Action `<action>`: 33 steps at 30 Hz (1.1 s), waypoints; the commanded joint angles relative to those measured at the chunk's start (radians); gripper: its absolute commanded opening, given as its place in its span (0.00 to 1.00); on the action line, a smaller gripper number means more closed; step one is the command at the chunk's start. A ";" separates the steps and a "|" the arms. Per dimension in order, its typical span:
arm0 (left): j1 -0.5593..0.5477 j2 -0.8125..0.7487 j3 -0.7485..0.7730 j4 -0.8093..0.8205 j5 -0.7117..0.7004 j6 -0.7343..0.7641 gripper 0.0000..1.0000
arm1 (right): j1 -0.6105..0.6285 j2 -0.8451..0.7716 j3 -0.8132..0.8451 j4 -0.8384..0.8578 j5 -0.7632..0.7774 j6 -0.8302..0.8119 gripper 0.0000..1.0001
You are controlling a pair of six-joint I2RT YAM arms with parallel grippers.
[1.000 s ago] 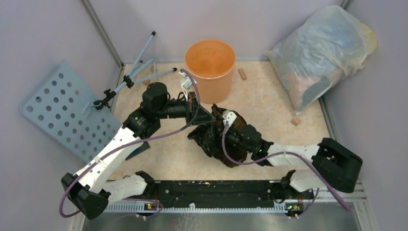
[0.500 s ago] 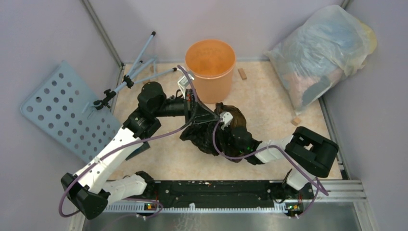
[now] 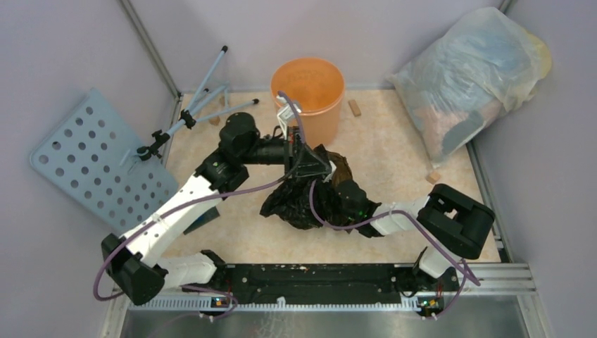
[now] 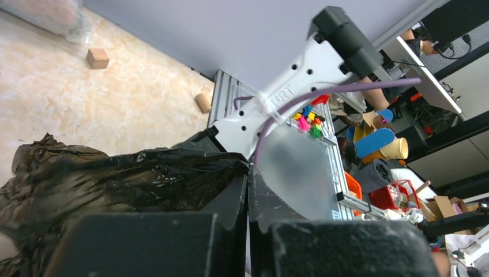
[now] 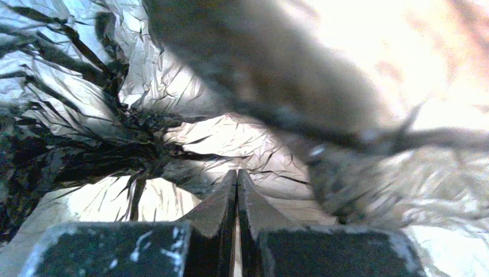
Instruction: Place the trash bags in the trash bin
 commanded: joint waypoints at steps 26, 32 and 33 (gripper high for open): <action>-0.284 0.216 0.453 -0.114 -0.006 0.143 0.00 | -0.139 -0.304 -0.204 0.031 0.304 0.156 0.00; -0.284 0.104 0.421 -0.127 -0.106 0.179 0.00 | -0.163 -0.326 -0.240 0.019 0.322 0.227 0.00; -0.284 0.088 0.420 -0.137 -0.123 0.187 0.00 | -0.167 -0.326 -0.245 0.017 0.323 0.235 0.00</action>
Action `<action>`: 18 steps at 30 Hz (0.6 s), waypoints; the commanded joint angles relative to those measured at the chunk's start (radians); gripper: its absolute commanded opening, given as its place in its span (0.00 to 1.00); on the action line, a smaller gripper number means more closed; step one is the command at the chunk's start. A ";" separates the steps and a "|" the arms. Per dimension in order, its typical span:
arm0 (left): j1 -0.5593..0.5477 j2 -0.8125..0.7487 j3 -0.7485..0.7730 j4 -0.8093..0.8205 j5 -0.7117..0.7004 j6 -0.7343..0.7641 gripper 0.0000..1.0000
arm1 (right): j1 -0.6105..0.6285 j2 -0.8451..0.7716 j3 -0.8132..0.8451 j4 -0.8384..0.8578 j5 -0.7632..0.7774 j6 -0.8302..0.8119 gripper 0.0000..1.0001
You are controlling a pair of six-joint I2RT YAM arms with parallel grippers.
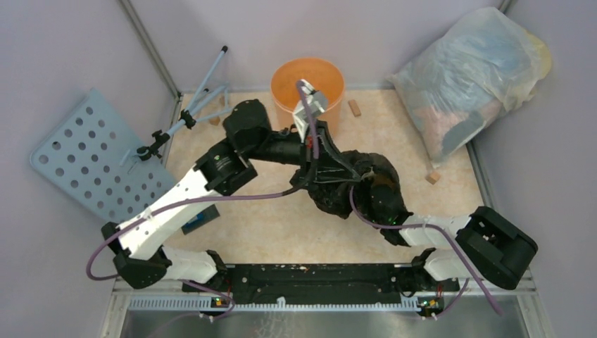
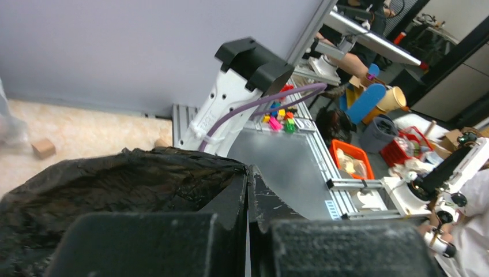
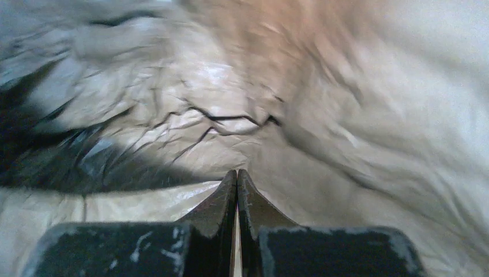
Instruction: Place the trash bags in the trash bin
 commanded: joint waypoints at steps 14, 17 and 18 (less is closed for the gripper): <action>-0.003 -0.035 -0.064 -0.049 -0.147 0.100 0.00 | 0.035 -0.101 0.097 -0.060 -0.157 -0.076 0.00; -0.003 0.004 -0.063 -0.044 -0.131 0.093 0.00 | 0.044 -0.099 0.108 -0.044 -0.187 -0.080 0.00; -0.005 0.018 -0.061 -0.031 -0.110 0.082 0.00 | 0.046 -0.093 0.110 -0.034 -0.193 -0.081 0.00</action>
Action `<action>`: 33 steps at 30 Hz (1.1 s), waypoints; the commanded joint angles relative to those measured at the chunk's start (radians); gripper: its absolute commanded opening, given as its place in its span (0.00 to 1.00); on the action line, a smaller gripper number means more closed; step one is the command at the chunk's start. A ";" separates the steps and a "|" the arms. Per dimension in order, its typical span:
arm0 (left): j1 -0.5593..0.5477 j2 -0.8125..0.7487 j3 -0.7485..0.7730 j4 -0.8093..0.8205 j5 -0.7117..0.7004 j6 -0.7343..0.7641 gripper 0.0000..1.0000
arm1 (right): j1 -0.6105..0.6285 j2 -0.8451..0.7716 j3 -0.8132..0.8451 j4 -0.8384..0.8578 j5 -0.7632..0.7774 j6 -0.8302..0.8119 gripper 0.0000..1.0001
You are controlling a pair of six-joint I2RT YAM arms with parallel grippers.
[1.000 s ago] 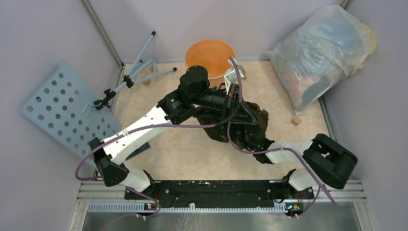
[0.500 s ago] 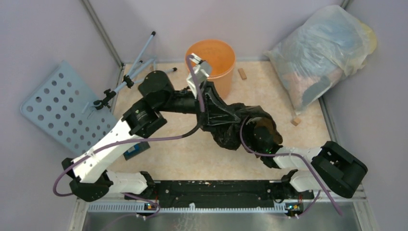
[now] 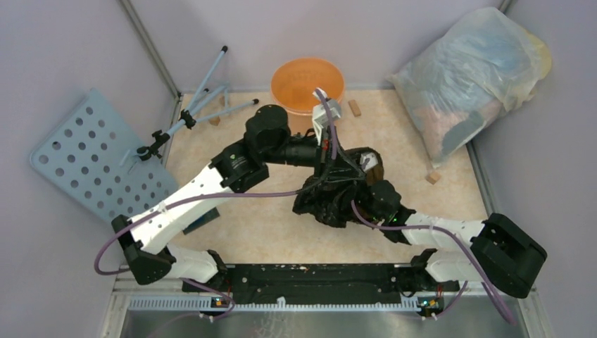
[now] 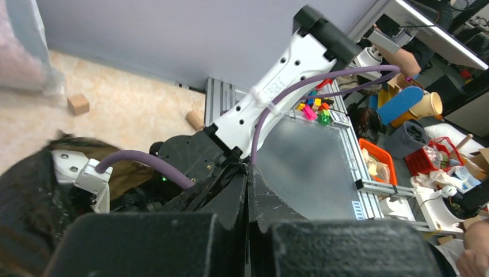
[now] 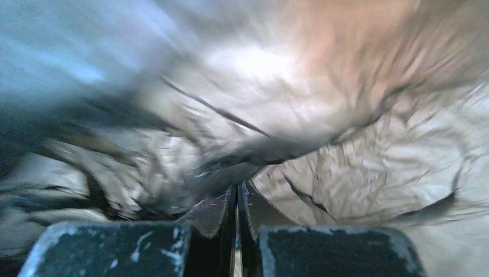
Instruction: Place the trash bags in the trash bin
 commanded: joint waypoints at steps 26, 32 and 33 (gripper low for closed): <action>-0.048 -0.288 -0.099 -0.139 -0.234 0.113 0.00 | -0.007 -0.071 0.107 -0.306 0.672 0.042 0.00; -0.049 -0.267 -0.200 -0.214 -0.434 0.171 0.00 | -0.006 -0.138 0.173 -0.416 0.439 -0.079 0.24; -0.048 -0.267 -0.226 -0.208 -0.464 0.176 0.00 | -0.005 -0.150 0.181 -0.440 0.394 -0.098 0.31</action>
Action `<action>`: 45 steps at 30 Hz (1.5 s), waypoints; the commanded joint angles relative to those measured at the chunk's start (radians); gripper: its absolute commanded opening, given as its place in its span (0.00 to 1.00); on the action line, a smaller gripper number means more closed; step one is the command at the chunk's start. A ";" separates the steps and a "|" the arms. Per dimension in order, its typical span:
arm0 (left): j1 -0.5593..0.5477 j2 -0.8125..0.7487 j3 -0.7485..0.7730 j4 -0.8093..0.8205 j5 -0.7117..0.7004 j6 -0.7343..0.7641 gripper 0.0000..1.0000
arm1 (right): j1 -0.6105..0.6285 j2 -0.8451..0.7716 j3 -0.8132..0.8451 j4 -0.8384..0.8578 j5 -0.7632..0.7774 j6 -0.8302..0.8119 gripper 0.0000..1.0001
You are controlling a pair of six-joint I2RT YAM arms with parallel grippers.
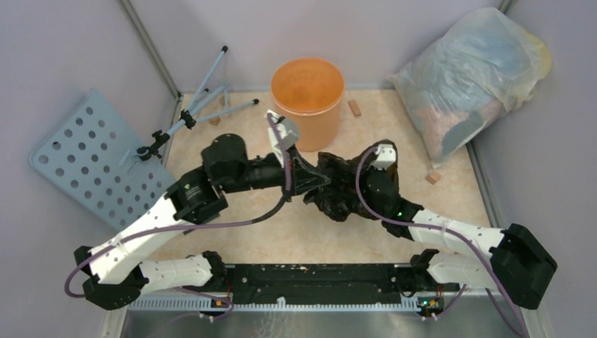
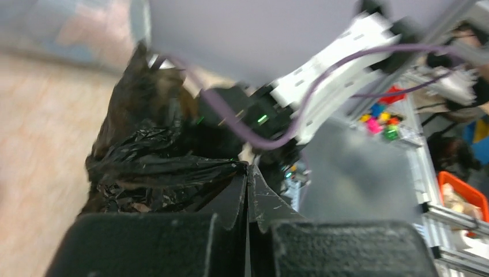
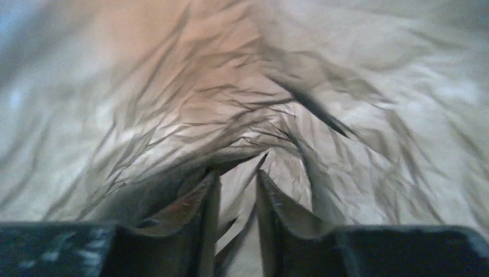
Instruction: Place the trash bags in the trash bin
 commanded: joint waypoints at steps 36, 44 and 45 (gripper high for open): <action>0.001 -0.116 -0.188 0.024 -0.734 0.210 0.00 | -0.004 -0.431 0.364 -0.696 -0.553 0.130 0.83; 0.001 -0.136 -0.190 0.018 -0.760 0.216 0.00 | -0.005 -0.446 0.350 -0.856 -0.333 0.069 0.83; 0.001 -0.140 -0.189 0.018 -0.757 0.217 0.00 | -0.005 -0.433 0.343 -0.868 -0.319 0.072 0.83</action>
